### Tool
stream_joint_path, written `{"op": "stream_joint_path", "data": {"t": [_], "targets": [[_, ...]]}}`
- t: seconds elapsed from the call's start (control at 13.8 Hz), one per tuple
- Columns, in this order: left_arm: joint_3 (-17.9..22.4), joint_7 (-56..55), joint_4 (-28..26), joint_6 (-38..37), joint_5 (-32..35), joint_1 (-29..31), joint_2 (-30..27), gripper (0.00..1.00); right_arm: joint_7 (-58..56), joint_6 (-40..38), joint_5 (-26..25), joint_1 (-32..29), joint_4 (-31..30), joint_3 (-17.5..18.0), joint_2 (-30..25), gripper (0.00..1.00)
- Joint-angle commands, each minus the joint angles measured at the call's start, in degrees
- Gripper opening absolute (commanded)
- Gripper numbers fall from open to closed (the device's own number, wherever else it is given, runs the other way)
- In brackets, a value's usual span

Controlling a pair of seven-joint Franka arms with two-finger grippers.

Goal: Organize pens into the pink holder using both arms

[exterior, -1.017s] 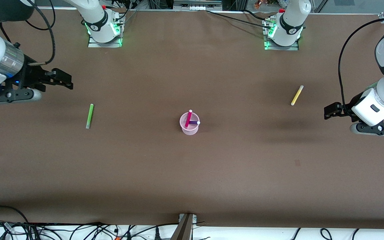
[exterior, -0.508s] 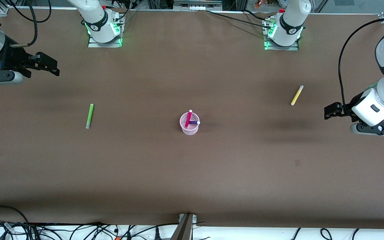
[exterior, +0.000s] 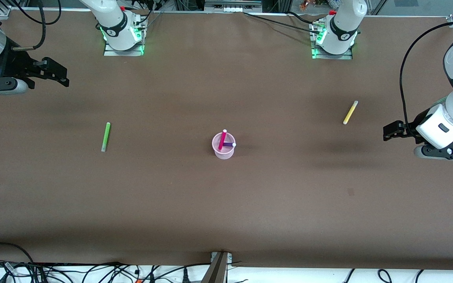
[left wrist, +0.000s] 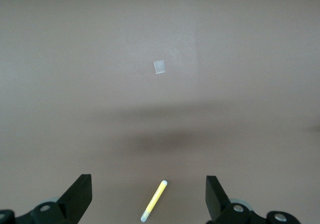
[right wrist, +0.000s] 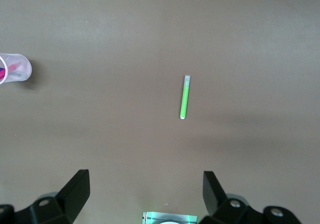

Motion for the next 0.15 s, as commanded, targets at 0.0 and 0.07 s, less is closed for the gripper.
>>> {"op": "stream_joint_path", "data": {"t": [0.0,0.07], "targets": [[-0.26,0.90,-0.72,-0.34,0.82,0.33,-0.94,1.00,-0.01,0.33,-0.88,-1.19,-0.42,1.47,-0.64,1.00],[-0.26,0.81,-0.72,-0.34,0.82,0.33,-0.94,1.00,0.08,0.33,-0.88,-1.11,-0.42,1.47,-0.64,1.00]]}}
